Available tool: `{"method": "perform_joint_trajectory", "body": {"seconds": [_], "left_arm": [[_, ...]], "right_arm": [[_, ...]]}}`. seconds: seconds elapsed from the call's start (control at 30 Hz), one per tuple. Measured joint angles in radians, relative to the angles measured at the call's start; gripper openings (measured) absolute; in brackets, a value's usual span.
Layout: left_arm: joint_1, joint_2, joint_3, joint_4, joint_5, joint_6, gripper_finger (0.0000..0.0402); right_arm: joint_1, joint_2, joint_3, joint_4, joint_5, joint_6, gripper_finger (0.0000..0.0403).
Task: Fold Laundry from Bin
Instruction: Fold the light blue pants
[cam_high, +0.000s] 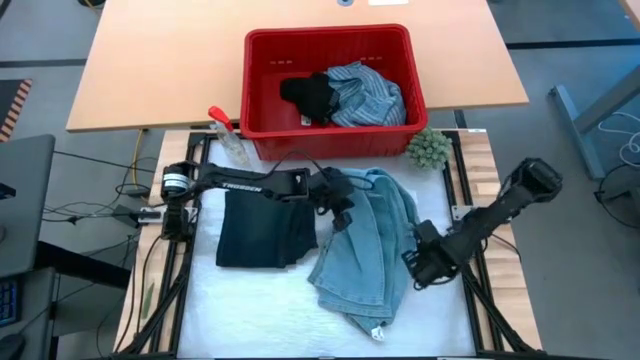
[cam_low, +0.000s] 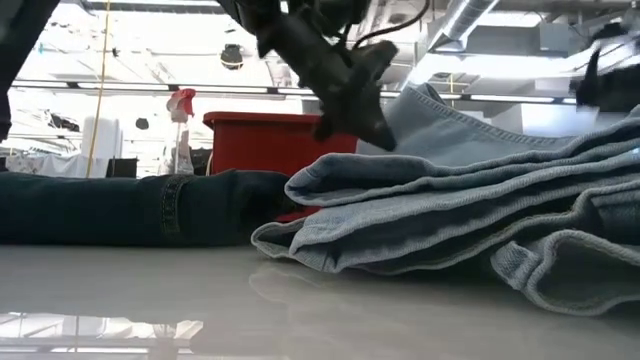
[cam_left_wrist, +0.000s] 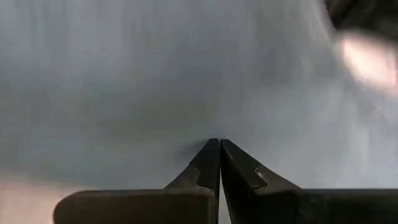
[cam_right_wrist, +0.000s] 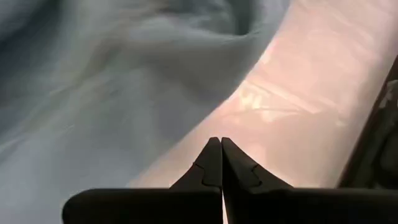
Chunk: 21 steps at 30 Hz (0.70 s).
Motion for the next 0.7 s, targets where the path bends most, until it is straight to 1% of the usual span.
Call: {"method": "perform_joint_trajectory", "body": {"seconds": [0.1,0.17,0.23,0.4,0.47,0.53,0.6,0.7], "left_arm": [[0.003,0.036,0.003,0.077,0.025,-0.036,0.0],[-0.003,0.074,0.016,0.116,0.045,-0.066,0.0],[-0.011,0.113,0.037,0.121,0.047,-0.076,0.0],[-0.021,0.184,0.14,0.139,0.008,-0.034,0.0],[-0.014,0.213,0.185,0.12,-0.016,-0.02,0.0],[-0.005,0.252,0.233,0.108,-0.033,-0.015,0.0],[0.006,0.271,0.281,0.035,-0.035,-0.015,0.0],[0.017,0.27,0.333,-0.061,-0.047,0.023,0.0]], "right_arm": [[-0.073,0.003,-0.082,0.098,0.026,-0.029,0.0018],[-0.139,-0.009,-0.11,0.176,0.066,-0.094,0.0018],[-0.223,-0.025,-0.122,0.238,0.116,-0.191,0.0018],[-0.477,-0.033,-0.125,0.391,0.223,-0.544,0.0018],[-0.585,-0.036,-0.125,0.495,0.234,-0.715,0.0018],[-0.684,-0.041,-0.116,0.584,0.207,-0.882,0.0018],[-0.764,-0.045,-0.071,0.558,0.168,-0.97,0.0018],[-0.809,-0.071,0.022,0.378,0.167,-1.004,0.0018]]}}
